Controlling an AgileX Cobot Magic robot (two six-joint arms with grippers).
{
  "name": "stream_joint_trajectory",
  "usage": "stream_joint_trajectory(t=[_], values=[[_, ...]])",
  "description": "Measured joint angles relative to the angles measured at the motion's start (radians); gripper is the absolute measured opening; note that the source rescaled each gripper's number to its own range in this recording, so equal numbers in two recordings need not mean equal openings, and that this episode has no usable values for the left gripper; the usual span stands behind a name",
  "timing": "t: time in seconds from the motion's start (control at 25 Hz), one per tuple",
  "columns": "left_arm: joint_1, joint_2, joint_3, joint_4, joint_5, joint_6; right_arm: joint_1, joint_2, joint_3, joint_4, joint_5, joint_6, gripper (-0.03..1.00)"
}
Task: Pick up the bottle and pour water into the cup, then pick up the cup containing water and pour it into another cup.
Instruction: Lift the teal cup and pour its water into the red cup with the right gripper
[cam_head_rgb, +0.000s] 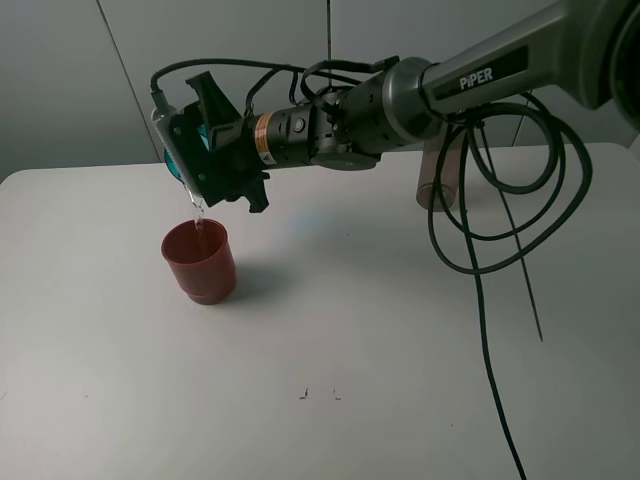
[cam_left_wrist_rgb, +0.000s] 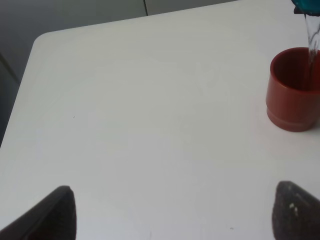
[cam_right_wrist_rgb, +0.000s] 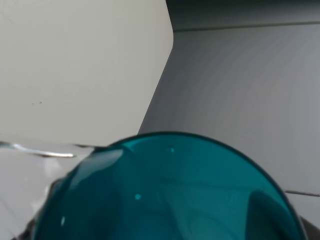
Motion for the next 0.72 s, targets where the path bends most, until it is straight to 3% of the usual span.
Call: stream_joint_trajectory(t=[0.72], values=[[0.0,0.0,0.0,0.0,0.0,-0.002,0.0,0.0,0.0,0.0,-0.044,-0.244,0.08]])
